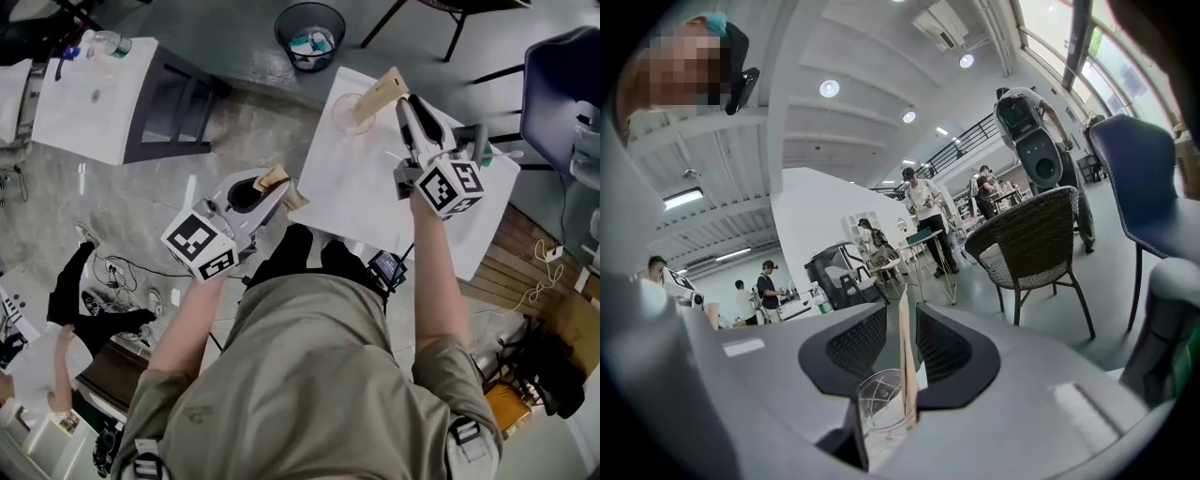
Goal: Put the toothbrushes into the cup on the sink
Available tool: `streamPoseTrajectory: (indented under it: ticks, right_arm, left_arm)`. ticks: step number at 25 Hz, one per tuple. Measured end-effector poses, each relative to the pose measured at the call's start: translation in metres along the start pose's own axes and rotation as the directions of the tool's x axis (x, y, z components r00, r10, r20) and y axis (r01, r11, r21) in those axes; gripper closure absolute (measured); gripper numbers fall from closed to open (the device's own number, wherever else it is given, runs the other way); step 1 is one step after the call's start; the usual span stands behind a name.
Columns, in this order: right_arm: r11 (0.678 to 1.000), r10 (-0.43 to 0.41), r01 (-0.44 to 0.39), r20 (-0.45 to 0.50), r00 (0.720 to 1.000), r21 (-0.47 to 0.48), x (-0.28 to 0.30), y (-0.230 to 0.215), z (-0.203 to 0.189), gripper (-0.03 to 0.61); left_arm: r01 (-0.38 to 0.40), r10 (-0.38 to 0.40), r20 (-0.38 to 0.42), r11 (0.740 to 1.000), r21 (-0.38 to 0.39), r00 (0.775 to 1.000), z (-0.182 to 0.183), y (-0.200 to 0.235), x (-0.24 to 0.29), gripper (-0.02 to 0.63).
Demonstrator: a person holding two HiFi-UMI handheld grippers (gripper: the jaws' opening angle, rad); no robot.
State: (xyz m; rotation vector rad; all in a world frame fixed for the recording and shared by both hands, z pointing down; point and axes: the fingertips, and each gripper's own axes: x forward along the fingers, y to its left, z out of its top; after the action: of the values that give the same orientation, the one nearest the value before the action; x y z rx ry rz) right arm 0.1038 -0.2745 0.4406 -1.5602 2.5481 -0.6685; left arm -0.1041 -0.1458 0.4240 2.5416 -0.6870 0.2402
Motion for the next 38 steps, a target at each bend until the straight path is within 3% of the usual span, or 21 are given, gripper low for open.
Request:
streamPoseTrajectory:
  ticks: [15, 27, 38]
  right_arm:
    - [0.999, 0.027, -0.026, -0.047, 0.999, 0.034, -0.080, 0.014, -0.022, 0.494]
    - [0.994, 0.009, 0.000, -0.084, 0.996, 0.108, -0.145, 0.017, -0.047, 0.494]
    - [0.991, 0.006, 0.012, -0.132, 0.991, 0.136, -0.168, 0.017, -0.058, 0.494]
  left_arm:
    - [-0.024, 0.021, 0.032, 0.997, 0.069, 0.999, 0.009, -0.023, 0.002, 0.555]
    - [-0.008, 0.000, 0.052, 0.988, 0.152, 0.999, 0.042, -0.034, 0.032, 0.555]
    - [0.018, -0.029, 0.046, 0.976, 0.215, 0.999, 0.075, -0.020, 0.070, 0.556]
